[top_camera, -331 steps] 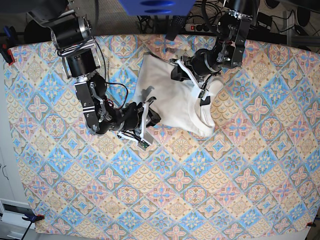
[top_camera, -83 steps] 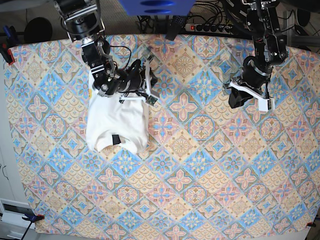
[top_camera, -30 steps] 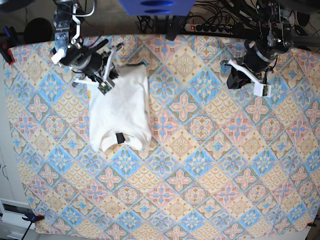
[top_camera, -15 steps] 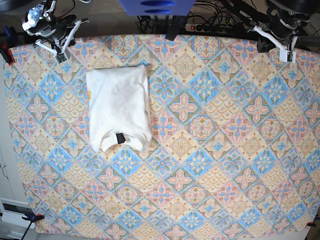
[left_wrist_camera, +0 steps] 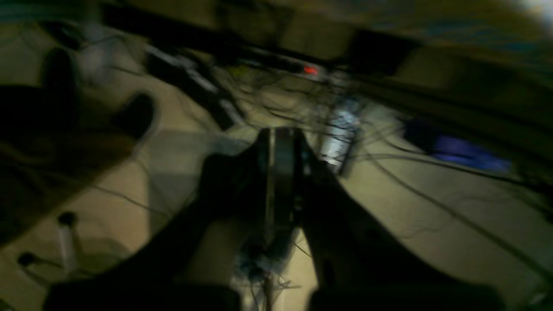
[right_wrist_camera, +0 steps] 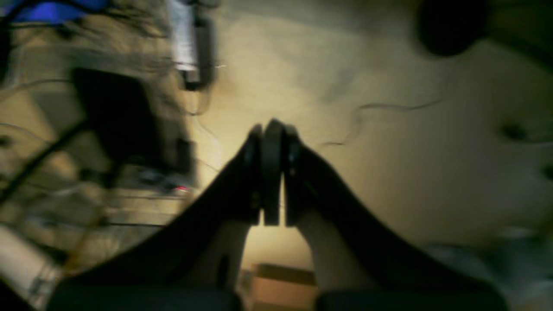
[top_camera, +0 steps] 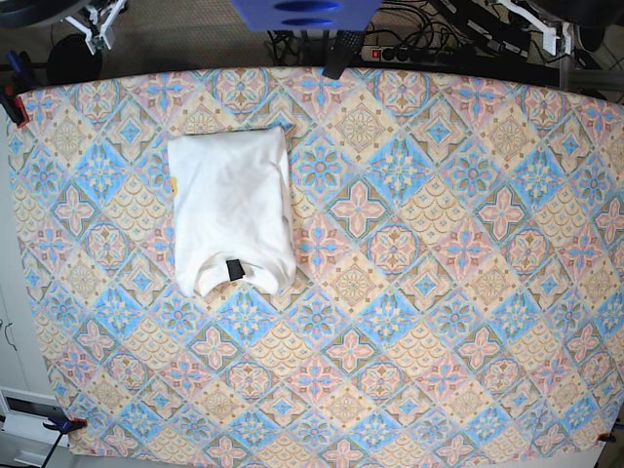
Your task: Fold the T-shirt properly
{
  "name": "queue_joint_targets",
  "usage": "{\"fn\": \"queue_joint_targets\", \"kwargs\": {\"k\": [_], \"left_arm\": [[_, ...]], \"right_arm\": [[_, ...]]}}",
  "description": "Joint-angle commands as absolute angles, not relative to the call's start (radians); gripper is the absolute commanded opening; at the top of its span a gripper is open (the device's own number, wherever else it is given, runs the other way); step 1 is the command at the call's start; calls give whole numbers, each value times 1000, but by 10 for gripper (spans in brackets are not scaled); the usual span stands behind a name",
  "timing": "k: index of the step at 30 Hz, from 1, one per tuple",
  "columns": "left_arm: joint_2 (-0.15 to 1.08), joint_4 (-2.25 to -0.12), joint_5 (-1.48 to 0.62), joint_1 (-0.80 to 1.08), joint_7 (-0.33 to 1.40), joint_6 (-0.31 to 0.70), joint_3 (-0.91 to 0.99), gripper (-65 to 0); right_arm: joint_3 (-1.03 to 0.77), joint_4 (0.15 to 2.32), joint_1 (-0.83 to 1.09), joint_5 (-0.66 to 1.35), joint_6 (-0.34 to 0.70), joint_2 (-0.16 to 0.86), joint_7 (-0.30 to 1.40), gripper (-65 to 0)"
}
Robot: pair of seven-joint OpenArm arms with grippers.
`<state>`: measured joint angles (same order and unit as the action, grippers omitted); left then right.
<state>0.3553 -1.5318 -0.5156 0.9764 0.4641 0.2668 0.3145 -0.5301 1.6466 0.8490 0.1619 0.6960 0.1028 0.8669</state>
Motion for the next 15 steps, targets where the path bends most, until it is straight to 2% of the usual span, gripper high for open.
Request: {"fn": "queue_joint_targets", "kwargs": {"k": [1, 4, 7, 11, 15], "left_arm": [[360, -1477, -496, 987, 403, 277, 288, -648], [360, -1300, -444, 926, 274, 275, 199, -648], [360, -1125, -435, 843, 219, 275, 125, -648], [360, -909, -435, 731, 90, 274, 5, -648], [357, -705, -435, 618, -62, 272, -143, -648]], "right_arm": [[-535, 1612, 866, 151, 698, 113, 855, -650], [-529, 1481, 860, 151, 698, 114, 783, -650], [-496, 1345, 834, 151, 698, 114, 707, -650], [-433, 1125, 769, 151, 698, 151, 604, -650], [-401, 909, 702, 151, 698, 154, 443, -650]]}}
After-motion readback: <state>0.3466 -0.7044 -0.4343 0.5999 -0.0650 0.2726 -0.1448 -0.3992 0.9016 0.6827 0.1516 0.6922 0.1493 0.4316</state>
